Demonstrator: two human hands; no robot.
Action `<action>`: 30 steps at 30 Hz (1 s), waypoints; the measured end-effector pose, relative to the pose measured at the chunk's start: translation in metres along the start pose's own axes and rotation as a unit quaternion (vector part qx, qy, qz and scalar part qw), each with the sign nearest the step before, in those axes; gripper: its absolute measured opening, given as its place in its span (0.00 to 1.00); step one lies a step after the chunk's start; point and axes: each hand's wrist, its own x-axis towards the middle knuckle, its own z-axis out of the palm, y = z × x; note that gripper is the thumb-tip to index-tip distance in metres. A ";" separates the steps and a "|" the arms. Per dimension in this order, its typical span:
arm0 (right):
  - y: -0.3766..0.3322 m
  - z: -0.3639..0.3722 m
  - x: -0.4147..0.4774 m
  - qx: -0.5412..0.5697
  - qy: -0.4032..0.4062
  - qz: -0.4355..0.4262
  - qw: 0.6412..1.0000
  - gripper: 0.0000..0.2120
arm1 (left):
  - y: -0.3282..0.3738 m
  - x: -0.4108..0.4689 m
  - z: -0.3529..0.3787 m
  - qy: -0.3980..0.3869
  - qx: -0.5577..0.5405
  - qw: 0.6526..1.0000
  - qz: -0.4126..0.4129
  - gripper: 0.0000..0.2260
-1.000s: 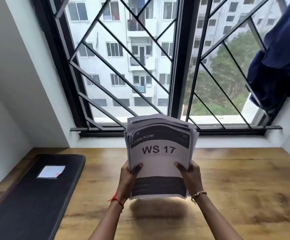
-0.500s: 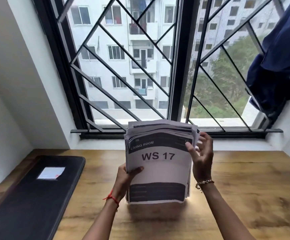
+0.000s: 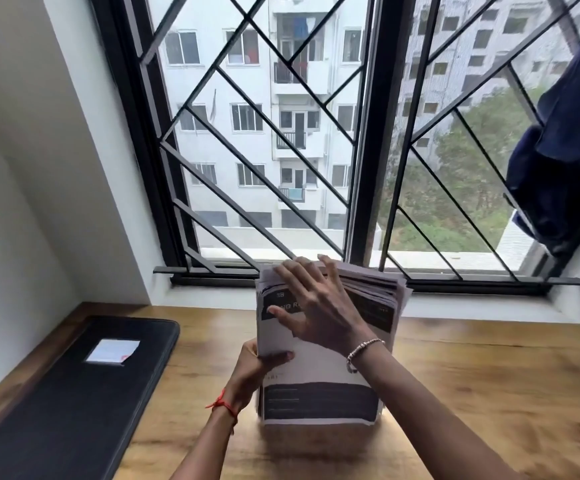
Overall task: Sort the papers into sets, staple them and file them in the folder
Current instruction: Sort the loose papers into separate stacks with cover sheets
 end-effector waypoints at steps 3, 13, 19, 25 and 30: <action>0.000 -0.005 0.006 0.042 0.019 0.051 0.998 0.25 | 0.001 0.000 -0.003 -0.008 0.003 1.000 -0.002 0.19; 0.012 -0.008 0.022 0.115 0.014 0.067 0.991 0.11 | -0.001 0.002 -0.007 -0.031 0.008 0.999 -0.004 0.28; 0.009 -0.008 0.028 0.161 -0.021 0.067 0.984 0.09 | 0.001 0.002 -0.008 -0.037 0.011 0.999 -0.013 0.27; 0.012 -0.014 0.037 0.180 -0.071 0.090 0.977 0.07 | 0.002 0.002 -0.010 -0.039 0.018 0.999 -0.018 0.27; 0.011 -0.019 0.040 0.182 -0.048 0.087 0.978 0.05 | 0.004 0.002 -0.009 -0.037 0.021 0.999 -0.021 0.28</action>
